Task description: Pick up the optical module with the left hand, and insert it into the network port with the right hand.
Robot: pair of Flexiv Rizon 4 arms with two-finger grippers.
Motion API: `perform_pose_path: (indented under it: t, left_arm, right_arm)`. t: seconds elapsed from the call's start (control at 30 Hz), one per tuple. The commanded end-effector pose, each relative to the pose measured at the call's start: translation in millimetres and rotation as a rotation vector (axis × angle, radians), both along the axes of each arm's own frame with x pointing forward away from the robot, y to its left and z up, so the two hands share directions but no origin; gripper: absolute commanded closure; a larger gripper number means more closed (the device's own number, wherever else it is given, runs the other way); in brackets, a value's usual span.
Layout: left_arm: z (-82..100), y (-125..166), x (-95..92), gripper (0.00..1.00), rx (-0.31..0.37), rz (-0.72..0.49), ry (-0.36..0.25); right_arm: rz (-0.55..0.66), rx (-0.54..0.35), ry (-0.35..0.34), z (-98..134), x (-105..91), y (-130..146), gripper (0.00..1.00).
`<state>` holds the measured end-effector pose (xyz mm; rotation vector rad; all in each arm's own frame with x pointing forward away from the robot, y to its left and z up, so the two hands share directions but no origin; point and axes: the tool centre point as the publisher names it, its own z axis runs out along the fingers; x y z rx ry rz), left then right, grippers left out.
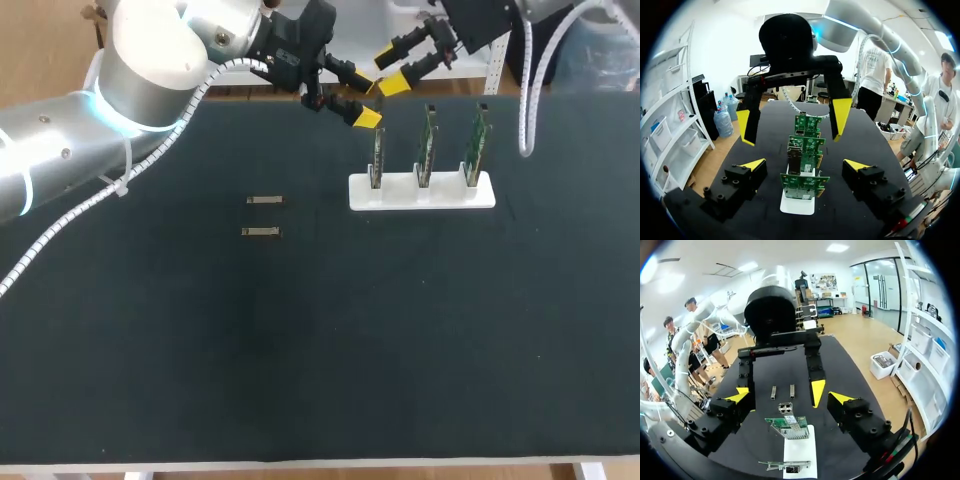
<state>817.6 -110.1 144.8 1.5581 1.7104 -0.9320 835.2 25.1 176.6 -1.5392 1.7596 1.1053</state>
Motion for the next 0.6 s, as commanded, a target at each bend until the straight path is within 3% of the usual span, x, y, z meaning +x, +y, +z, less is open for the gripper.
perform_pose_path:
  t: [0.03, 0.6]
  left_arm:
    - [-0.2, -0.1, -0.2, 0.0, 0.001, 0.0, -0.002]
    - [-0.2, -0.1, -0.2, 0.0, 0.001, 0.0, -0.002]
  right_arm:
    - [0.239, 0.066, 0.156, 2.7, 8.7, -5.9, 0.0]
    - [0.277, 0.048, 0.117, 22.2, 2.9, -10.7, 0.0]
